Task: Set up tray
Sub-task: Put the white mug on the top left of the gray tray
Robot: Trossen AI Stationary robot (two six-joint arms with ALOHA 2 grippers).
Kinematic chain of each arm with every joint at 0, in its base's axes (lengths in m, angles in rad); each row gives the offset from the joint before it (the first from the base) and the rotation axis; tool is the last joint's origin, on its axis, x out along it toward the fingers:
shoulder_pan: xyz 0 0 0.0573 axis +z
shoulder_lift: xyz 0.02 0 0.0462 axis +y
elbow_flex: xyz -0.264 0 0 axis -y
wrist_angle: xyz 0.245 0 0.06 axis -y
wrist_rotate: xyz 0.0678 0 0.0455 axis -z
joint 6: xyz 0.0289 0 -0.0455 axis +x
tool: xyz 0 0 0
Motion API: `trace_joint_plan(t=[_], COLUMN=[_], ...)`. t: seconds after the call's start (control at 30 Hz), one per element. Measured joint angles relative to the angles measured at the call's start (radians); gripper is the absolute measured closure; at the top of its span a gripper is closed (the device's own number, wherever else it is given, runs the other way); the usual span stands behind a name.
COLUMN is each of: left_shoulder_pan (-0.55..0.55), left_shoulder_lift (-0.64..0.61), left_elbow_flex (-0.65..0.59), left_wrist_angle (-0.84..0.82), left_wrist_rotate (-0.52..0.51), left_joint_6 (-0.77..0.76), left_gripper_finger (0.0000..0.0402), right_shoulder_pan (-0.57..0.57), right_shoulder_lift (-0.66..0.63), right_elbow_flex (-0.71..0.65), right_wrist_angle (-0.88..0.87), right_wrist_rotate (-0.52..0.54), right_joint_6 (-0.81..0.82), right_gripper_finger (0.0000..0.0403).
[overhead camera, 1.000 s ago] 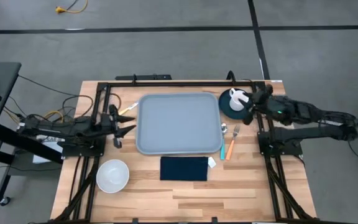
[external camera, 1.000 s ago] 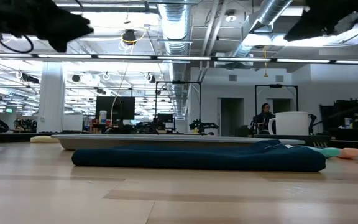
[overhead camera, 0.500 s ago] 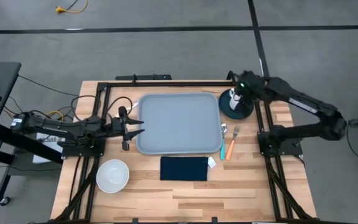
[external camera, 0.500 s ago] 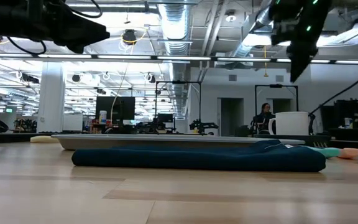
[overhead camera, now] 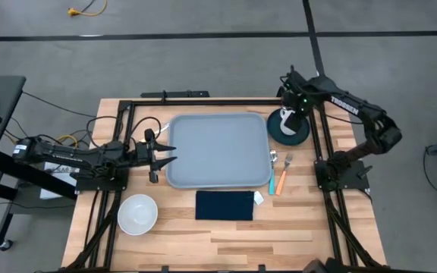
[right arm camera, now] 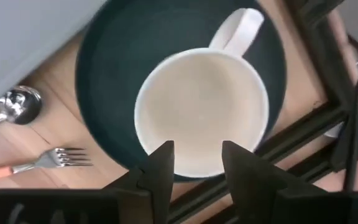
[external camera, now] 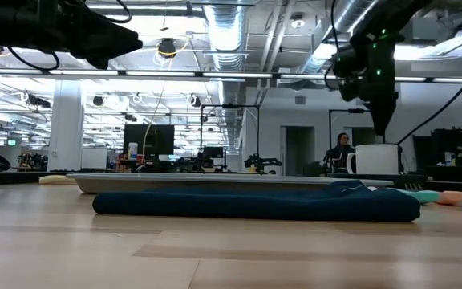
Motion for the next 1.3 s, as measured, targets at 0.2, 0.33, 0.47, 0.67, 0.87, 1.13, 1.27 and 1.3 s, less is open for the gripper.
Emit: trace_joint_plan(t=[0.2, 0.33, 0.47, 0.67, 0.87, 1.13, 1.27, 1.3], left_shoulder_pan=[0.000, 0.000, 0.000, 0.000, 0.000, 0.000, 0.000, 0.000], left_shoulder_lift=[0.000, 0.000, 0.000, 0.000, 0.000, 0.000, 0.000, 0.000], left_elbow_flex=[0.000, 0.000, 0.000, 0.000, 0.000, 0.000, 0.000, 0.000], left_wrist_angle=[-0.001, -0.004, -0.006, -0.007, -0.007, -0.007, -0.007, -0.007], left_wrist_rotate=[0.000, 0.000, -0.001, -0.002, -0.002, -0.003, -0.003, -0.003], left_joint_6=[0.000, 0.000, 0.000, 0.000, 0.000, -0.001, -0.001, -0.001], left_gripper_finger=[0.0258, 0.0258, 0.0258, 0.0258, 0.0258, 0.0258, 0.0258, 0.0258], right_shoulder_pan=[0.015, 0.051, 0.087, 0.133, 0.143, 0.142, 0.142, 0.142], right_shoulder_lift=[0.032, 0.033, 0.033, 0.033, 0.033, 0.033, 0.033, 0.033], right_elbow_flex=[0.000, 0.000, 0.000, 0.000, 0.000, 0.000, 0.000, 0.000], right_wrist_angle=[0.000, 0.007, 0.011, 0.048, 0.066, 0.065, 0.064, 0.063], right_wrist_rotate=[-0.052, -0.053, -0.053, -0.053, -0.039, -0.038, -0.039, -0.039], right_joint_6=[0.000, 0.000, 0.000, 0.000, 0.000, 0.002, 0.002, 0.002], right_gripper_finger=[0.0273, 0.0269, 0.0269, 0.0269, 0.0269, 0.0268, 0.0270, 0.0270])
